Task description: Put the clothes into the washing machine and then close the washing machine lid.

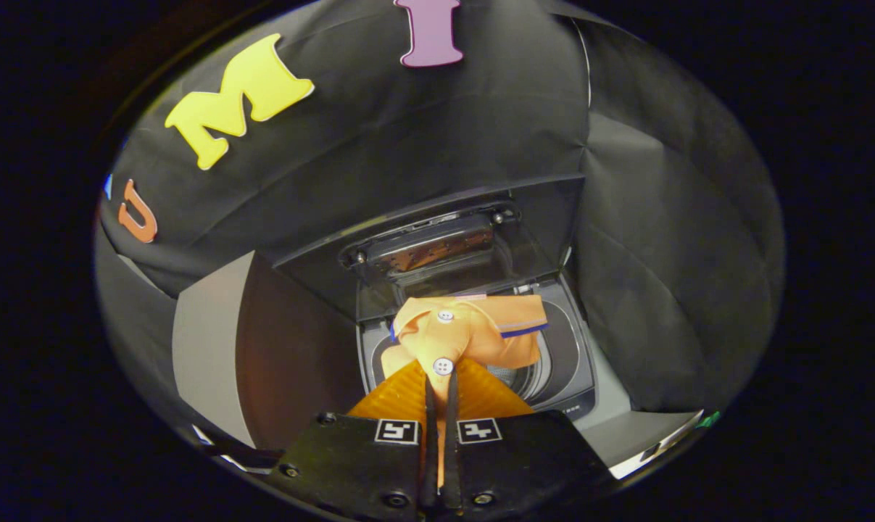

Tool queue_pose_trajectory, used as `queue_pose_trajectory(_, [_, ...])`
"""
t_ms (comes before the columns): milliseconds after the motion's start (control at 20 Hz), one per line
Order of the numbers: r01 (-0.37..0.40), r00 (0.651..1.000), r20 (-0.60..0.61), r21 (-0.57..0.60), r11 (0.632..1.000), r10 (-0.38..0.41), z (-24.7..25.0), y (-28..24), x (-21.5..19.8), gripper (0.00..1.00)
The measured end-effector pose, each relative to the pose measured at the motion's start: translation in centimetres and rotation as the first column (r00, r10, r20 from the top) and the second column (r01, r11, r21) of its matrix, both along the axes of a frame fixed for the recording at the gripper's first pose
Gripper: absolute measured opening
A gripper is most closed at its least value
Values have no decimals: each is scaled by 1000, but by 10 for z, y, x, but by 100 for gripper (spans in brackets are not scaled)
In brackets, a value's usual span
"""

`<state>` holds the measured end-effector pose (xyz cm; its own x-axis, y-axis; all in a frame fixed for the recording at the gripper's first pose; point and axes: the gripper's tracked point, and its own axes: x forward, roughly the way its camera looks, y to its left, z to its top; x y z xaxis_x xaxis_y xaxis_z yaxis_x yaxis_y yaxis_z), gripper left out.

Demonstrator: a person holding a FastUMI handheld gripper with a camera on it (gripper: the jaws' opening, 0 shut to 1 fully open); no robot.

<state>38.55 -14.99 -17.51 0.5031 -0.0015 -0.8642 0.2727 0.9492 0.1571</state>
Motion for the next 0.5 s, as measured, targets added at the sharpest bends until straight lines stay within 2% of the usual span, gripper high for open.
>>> queue_pose_trajectory(500, [-7, 998, -63, -1, 1000, 7, -64, -7, 15, 7])
